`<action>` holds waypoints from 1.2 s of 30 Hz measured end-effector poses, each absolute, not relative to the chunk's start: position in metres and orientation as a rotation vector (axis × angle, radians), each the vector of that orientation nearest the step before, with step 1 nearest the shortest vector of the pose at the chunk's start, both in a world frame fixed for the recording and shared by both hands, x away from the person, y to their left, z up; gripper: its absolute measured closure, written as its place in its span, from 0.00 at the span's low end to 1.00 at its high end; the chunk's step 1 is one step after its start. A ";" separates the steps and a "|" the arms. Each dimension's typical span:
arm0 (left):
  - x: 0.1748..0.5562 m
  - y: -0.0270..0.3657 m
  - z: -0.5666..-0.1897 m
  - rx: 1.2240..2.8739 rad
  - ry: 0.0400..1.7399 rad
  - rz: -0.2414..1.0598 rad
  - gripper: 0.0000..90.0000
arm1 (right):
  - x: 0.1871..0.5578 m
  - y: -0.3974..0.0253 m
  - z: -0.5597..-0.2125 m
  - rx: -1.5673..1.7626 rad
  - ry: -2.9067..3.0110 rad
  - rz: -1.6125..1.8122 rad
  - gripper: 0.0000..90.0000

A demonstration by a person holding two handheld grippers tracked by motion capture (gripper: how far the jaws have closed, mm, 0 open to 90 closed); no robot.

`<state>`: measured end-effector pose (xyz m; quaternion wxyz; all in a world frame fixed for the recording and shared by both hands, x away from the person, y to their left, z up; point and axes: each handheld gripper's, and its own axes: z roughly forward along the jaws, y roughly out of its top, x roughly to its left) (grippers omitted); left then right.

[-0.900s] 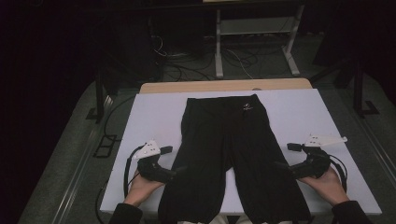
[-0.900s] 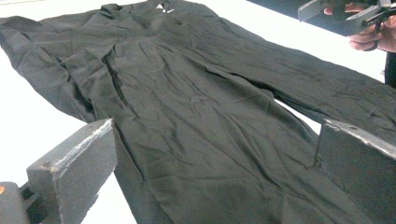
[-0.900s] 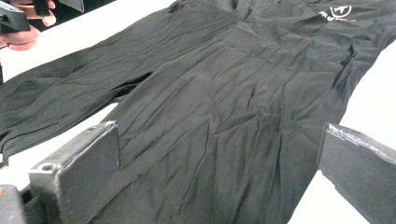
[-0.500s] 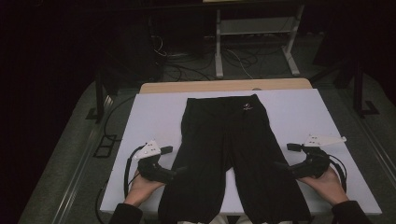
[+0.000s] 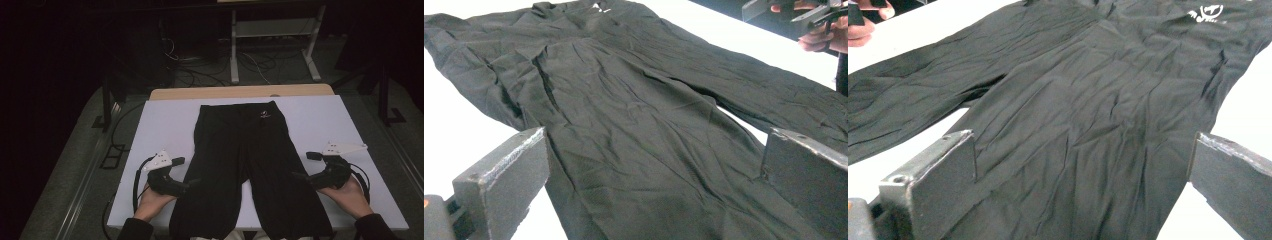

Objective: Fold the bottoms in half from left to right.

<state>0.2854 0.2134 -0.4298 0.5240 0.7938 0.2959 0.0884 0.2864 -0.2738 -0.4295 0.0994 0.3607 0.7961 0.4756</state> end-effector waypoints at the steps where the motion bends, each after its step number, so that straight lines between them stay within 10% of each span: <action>1: 0.285 0.213 -0.430 1.899 0.711 0.213 0.00 | 0.287 -0.273 -0.428 1.066 2.354 1.406 0.00; 36: 0.284 0.215 -0.429 1.890 0.718 0.214 0.00 | 0.318 -0.224 -0.386 0.921 2.451 1.350 0.00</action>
